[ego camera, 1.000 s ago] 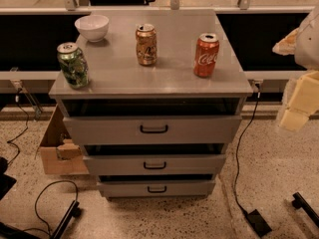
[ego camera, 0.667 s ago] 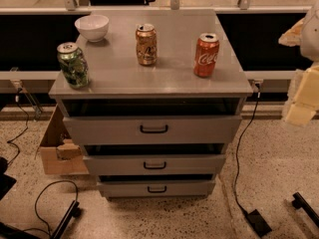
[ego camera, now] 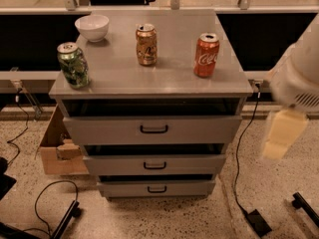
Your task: Open bottom drawer
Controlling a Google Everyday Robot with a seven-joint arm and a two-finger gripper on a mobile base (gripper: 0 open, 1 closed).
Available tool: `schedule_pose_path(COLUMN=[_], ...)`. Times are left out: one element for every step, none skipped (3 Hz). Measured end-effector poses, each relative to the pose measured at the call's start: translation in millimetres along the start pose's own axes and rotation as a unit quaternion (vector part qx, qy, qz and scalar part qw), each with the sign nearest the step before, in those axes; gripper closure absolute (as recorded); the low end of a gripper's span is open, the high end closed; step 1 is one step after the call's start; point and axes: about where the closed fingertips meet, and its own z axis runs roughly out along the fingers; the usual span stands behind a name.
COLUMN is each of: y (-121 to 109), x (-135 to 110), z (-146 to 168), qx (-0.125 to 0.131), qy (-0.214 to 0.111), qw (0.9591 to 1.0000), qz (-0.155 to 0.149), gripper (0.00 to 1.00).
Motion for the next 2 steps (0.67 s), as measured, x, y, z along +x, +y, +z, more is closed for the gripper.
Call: schedule_pose_path(y=[26,49], x=[3,-3], z=[79,152], qx=[-0.032,-0.048], qy=[0.023,0.044], qw=[0.9992,0.9979], qz=[0.007,-0.005], gripper=[0.0,0.0])
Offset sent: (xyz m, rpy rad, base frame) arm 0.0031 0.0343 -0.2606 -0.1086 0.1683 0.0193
